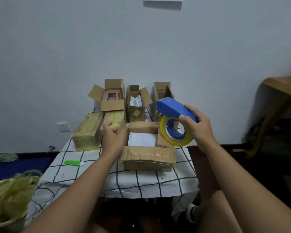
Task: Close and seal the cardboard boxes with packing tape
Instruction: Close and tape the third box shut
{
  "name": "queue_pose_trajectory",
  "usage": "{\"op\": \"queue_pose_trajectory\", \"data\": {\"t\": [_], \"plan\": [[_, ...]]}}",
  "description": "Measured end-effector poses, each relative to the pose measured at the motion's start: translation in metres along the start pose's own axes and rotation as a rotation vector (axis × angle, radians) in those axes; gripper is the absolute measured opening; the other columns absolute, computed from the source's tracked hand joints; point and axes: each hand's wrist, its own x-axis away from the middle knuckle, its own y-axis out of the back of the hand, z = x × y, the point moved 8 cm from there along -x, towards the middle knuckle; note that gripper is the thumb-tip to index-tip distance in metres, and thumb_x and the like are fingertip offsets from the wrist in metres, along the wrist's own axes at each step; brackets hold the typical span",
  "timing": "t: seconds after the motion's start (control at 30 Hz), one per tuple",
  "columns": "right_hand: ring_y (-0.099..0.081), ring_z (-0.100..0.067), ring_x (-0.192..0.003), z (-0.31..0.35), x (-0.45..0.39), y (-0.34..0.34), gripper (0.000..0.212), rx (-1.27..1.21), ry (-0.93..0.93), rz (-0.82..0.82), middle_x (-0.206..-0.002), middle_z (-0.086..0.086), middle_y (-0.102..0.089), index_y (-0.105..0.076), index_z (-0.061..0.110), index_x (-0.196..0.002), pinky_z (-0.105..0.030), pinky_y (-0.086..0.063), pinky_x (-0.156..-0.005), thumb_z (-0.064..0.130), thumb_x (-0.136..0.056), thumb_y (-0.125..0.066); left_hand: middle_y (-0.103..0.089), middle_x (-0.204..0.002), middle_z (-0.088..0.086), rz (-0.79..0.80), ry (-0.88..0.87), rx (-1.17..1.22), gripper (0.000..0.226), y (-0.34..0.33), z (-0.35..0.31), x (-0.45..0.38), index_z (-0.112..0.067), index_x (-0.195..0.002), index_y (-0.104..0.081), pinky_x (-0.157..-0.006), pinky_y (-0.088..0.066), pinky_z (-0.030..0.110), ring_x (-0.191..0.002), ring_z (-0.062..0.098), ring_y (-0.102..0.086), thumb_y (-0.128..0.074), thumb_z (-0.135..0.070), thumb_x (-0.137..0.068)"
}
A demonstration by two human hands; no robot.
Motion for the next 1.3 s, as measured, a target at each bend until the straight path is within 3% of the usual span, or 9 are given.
{"op": "queue_pose_trajectory", "data": {"t": [0.1, 0.17, 0.3, 0.37, 0.5, 0.63, 0.83, 1.03, 1.3], "plan": [[-0.059, -0.007, -0.102, 0.000, 0.000, 0.001, 0.047, 0.002, 0.002, -0.008, -0.120, 0.007, -0.058, -0.059, 0.021, -0.134, -0.008, -0.050, -0.070, 0.020, -0.089, -0.071, -0.064, -0.098, -0.001, 0.176, -0.175, -0.260, 0.022, -0.021, -0.019, 0.010, -0.020, -0.115, -0.054, -0.067, -0.043, 0.029, -0.087, 0.012, -0.059, -0.044, -0.034, -0.101], [-0.059, -0.007, -0.101, -0.001, 0.000, 0.002, 0.046, -0.012, -0.002, -0.015, -0.118, 0.009, -0.058, -0.060, 0.022, -0.133, -0.009, -0.051, -0.070, 0.019, -0.089, -0.071, -0.065, -0.093, -0.001, 0.309, -0.341, -0.534, 0.031, -0.032, -0.021, 0.018, -0.021, -0.096, -0.062, -0.072, -0.045, 0.032, -0.093, 0.021, -0.060, -0.039, -0.042, -0.100], [-0.060, -0.008, -0.104, -0.002, 0.002, 0.009, 0.042, -0.049, 0.000, -0.057, -0.118, 0.011, -0.059, -0.062, 0.025, -0.129, -0.013, -0.053, -0.074, 0.020, -0.089, -0.071, -0.052, -0.134, -0.009, 0.616, -0.448, -0.882, 0.092, -0.038, -0.008, 0.033, -0.034, -0.135, -0.049, -0.104, -0.037, 0.043, -0.130, 0.020, -0.042, -0.042, -0.092, -0.065], [-0.061, -0.008, -0.106, 0.000, 0.002, 0.015, 0.040, -0.077, 0.006, -0.084, -0.117, 0.013, -0.060, -0.061, 0.028, -0.127, -0.015, -0.053, -0.077, 0.020, -0.089, -0.072, -0.030, -0.155, -0.009, 0.716, -0.501, -1.052, 0.110, -0.037, -0.002, 0.041, -0.032, -0.149, -0.029, -0.116, -0.023, 0.044, -0.145, 0.019, -0.020, -0.057, -0.090, -0.059], [-0.062, -0.012, -0.105, 0.011, 0.002, 0.025, 0.041, -0.093, 0.025, -0.119, -0.118, 0.009, -0.061, -0.060, 0.028, -0.128, -0.019, -0.054, -0.079, 0.021, -0.089, -0.071, -0.049, -0.143, -0.002, 0.668, -0.578, -0.930, 0.071, -0.032, -0.013, 0.039, -0.026, -0.145, -0.036, -0.100, -0.041, 0.030, -0.128, 0.017, -0.047, -0.068, -0.042, -0.083], [-0.063, -0.009, -0.103, 0.027, 0.002, 0.034, 0.045, -0.099, 0.067, -0.133, -0.120, 0.007, -0.061, -0.059, 0.024, -0.132, -0.014, -0.053, -0.075, 0.019, -0.089, -0.071, -0.060, -0.121, -0.008, 0.538, -0.397, -0.571, 0.042, -0.014, -0.024, 0.015, -0.037, -0.129, -0.048, -0.092, -0.049, 0.035, -0.113, 0.016, -0.059, -0.063, -0.042, -0.090], [-0.063, -0.009, -0.103, 0.041, -0.002, 0.033, 0.043, -0.130, 0.098, -0.109, -0.120, 0.007, -0.063, -0.060, 0.027, -0.128, -0.016, -0.053, -0.077, 0.018, -0.088, -0.072, -0.055, -0.135, -0.003, 0.330, -0.366, -0.606, 0.080, -0.019, -0.034, -0.010, -0.032, -0.148, -0.029, -0.084, -0.046, 0.033, -0.113, 0.024, -0.058, -0.071, -0.051, -0.082], [-0.063, 0.000, -0.102, 0.045, -0.010, 0.012, 0.053, -0.113, 0.125, -0.051, -0.121, 0.011, -0.062, -0.062, 0.027, -0.128, -0.017, -0.052, -0.078, 0.031, -0.076, -0.070, -0.057, -0.123, -0.002, 0.428, -0.266, -0.700, 0.089, -0.045, -0.025, -0.024, -0.029, -0.152, -0.023, -0.077, -0.045, 0.030, -0.100, 0.017, -0.055, -0.071, -0.038, -0.077], [-0.064, -0.012, -0.108, 0.038, -0.022, 0.003, 0.058, -0.126, 0.148, -0.037, -0.120, 0.012, -0.063, -0.062, 0.032, -0.124, -0.025, -0.055, -0.081, 0.044, -0.068, -0.071, -0.036, -0.142, 0.005, 0.501, -0.273, -0.797, 0.083, -0.061, -0.011, -0.034, -0.028, -0.149, -0.031, -0.094, -0.050, 0.040, -0.118, 0.023, -0.050, -0.066, -0.049, -0.077]]}}
